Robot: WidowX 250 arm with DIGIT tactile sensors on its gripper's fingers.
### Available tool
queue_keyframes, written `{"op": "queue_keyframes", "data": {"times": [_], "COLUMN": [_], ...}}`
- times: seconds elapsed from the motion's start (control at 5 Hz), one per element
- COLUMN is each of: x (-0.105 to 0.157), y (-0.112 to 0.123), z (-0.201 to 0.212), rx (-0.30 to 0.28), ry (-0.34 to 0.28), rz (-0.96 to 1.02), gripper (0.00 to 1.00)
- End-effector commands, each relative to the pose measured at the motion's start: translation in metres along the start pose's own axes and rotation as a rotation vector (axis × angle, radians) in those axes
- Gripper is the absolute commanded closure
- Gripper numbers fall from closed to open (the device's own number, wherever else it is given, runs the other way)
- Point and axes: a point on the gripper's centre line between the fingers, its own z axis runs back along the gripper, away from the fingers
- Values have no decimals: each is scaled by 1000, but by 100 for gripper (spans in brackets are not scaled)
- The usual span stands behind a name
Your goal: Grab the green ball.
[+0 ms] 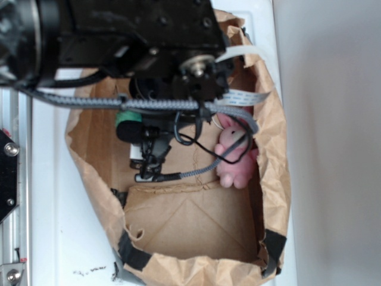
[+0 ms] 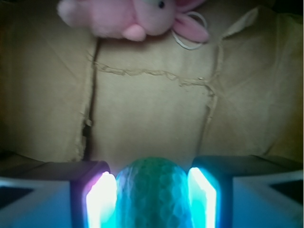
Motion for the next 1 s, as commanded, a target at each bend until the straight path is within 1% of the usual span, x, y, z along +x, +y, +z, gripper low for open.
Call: {"op": "queue_keyframes", "data": {"times": [0.0, 0.2, 0.4, 0.6, 0.8], "x": [4, 8, 16, 25, 30], "y": [-20, -33, -45, -59, -66], "z": [47, 57, 63, 64, 74], "rx": [37, 13, 19, 54, 67], "ry": [-253, -289, -305, -309, -295], "rz": [-7, 0, 28, 47, 56], "gripper": [100, 100, 100, 100, 100]}}
